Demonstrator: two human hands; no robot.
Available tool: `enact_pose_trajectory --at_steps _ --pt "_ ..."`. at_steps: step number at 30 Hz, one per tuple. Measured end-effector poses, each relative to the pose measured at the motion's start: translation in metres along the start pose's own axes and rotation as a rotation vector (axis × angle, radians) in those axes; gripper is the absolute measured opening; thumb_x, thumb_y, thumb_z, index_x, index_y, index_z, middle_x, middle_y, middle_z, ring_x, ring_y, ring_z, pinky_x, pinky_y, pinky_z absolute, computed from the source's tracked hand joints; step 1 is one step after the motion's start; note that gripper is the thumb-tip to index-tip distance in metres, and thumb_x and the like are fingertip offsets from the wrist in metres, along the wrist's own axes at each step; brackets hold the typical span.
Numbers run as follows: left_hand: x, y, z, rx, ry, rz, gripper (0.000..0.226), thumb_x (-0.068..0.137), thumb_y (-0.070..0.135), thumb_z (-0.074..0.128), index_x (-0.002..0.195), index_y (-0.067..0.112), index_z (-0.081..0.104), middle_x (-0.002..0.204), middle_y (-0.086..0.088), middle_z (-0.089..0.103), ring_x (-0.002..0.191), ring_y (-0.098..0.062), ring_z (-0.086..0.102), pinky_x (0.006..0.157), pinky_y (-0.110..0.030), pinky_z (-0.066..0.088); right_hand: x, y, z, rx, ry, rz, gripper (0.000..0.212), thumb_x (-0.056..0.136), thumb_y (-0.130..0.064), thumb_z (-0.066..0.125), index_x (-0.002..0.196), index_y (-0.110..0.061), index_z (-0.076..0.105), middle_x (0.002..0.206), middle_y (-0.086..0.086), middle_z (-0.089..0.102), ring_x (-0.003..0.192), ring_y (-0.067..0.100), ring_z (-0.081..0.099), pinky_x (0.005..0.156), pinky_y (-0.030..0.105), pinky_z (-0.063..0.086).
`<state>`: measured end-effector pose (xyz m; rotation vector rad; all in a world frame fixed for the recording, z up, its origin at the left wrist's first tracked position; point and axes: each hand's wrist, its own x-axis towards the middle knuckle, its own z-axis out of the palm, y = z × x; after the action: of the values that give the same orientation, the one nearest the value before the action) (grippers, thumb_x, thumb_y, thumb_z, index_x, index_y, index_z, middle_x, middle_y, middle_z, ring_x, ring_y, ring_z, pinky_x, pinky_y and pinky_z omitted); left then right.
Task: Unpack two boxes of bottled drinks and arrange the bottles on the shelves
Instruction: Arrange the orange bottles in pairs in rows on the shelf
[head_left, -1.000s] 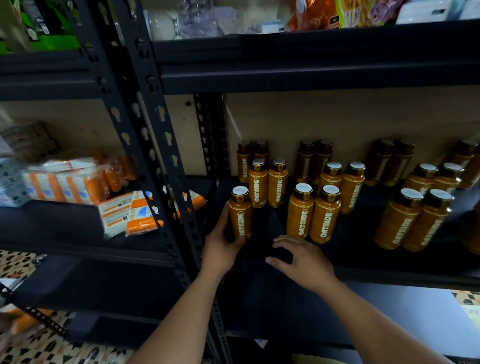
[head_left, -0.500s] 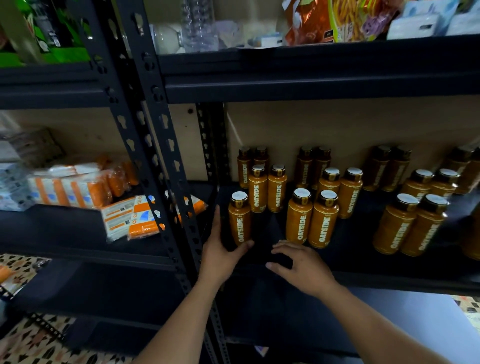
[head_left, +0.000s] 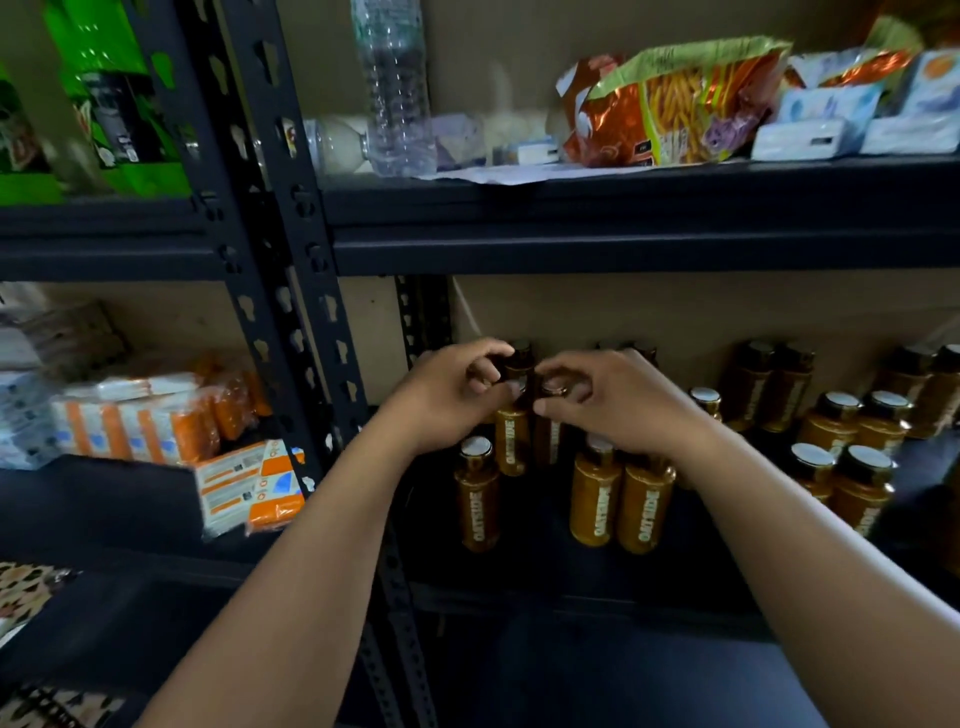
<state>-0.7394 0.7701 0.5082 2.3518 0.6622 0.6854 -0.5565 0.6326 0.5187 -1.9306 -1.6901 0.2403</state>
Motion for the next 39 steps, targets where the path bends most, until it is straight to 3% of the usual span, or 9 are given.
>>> enact_pose_trajectory --at_steps 4,6,10,15,21,28,30,34,39 --pt "0.035 -0.003 -0.001 0.043 -0.136 -0.017 0.05 0.092 0.036 0.072 0.139 0.035 0.055 0.11 0.008 0.068 0.097 -0.009 0.066 0.087 -0.028 0.055 0.038 0.023 -0.011 -0.094 -0.087 0.095 0.018 0.095 -0.05 0.065 0.106 -0.036 0.066 0.101 -0.013 0.07 0.097 0.008 0.066 0.087 0.028 0.051" --pt "0.05 -0.011 0.008 0.064 -0.16 -0.081 0.054 0.091 0.035 0.074 0.14 0.035 0.053 0.116 0.005 0.069 0.099 -0.009 0.066 0.082 -0.025 0.054 0.056 0.04 -0.007 -0.125 -0.177 0.22 0.028 0.096 -0.056 0.06 0.101 -0.029 0.067 0.1 -0.005 0.07 0.096 0.013 0.064 0.088 0.032 0.048" --pt "0.07 -0.028 0.027 0.114 -0.196 -0.187 0.071 0.088 0.027 0.078 0.151 0.032 0.044 0.141 0.003 0.057 0.111 -0.011 0.059 0.078 -0.016 0.047 0.075 0.065 0.005 -0.113 -0.322 0.368 0.052 0.098 -0.06 0.055 0.126 -0.016 0.063 0.116 0.001 0.065 0.104 0.016 0.057 0.09 0.033 0.041" --pt "0.086 -0.052 0.043 0.103 -0.217 -0.356 0.052 0.089 0.028 0.078 0.136 0.018 0.06 0.129 0.0 0.063 0.102 -0.012 0.053 0.082 -0.021 0.04 0.095 0.086 0.015 -0.011 -0.41 0.459 0.066 0.099 -0.058 0.055 0.15 -0.017 0.048 0.154 0.009 0.048 0.139 0.028 0.045 0.11 0.04 0.034" --pt "0.098 -0.071 0.059 0.144 -0.214 -0.391 0.053 0.092 0.034 0.073 0.14 0.021 0.056 0.136 -0.005 0.06 0.12 -0.023 0.058 0.101 -0.034 0.048 0.109 0.105 0.033 0.049 -0.278 0.299 0.053 0.092 -0.043 0.072 0.14 -0.028 0.056 0.137 -0.004 0.059 0.124 0.02 0.054 0.105 0.037 0.044" --pt "0.093 -0.084 0.054 0.137 -0.163 -0.357 0.06 0.09 0.028 0.075 0.145 0.024 0.052 0.141 -0.004 0.058 0.121 -0.024 0.058 0.102 -0.038 0.05 0.112 0.099 0.037 0.065 -0.201 0.162 0.042 0.09 -0.032 0.077 0.13 -0.033 0.064 0.135 -0.004 0.064 0.125 0.019 0.056 0.103 0.036 0.045" --pt "0.088 -0.087 0.051 0.097 -0.119 -0.335 0.06 0.086 0.025 0.08 0.142 0.027 0.057 0.14 0.0 0.061 0.119 -0.018 0.059 0.098 -0.03 0.051 0.116 0.097 0.042 0.049 -0.205 0.146 0.047 0.089 -0.033 0.078 0.133 -0.033 0.063 0.135 -0.005 0.064 0.125 0.019 0.057 0.107 0.039 0.045" --pt "0.075 -0.091 0.048 -0.011 -0.002 -0.257 0.045 0.083 0.016 0.083 0.127 0.02 0.071 0.123 0.002 0.07 0.108 -0.008 0.061 0.089 -0.02 0.048 0.124 0.091 0.051 0.03 -0.208 0.117 0.056 0.086 -0.038 0.08 0.138 -0.038 0.061 0.137 -0.005 0.063 0.125 0.02 0.057 0.105 0.04 0.049" --pt "0.069 -0.096 0.045 -0.091 0.014 -0.274 0.019 0.08 0.019 0.084 0.098 0.026 0.08 0.092 0.011 0.077 0.088 -0.006 0.071 0.083 -0.037 0.057 0.126 0.089 0.056 0.058 -0.213 0.115 0.056 0.085 -0.038 0.081 0.137 -0.035 0.06 0.137 -0.007 0.058 0.123 0.018 0.055 0.099 0.034 0.046"
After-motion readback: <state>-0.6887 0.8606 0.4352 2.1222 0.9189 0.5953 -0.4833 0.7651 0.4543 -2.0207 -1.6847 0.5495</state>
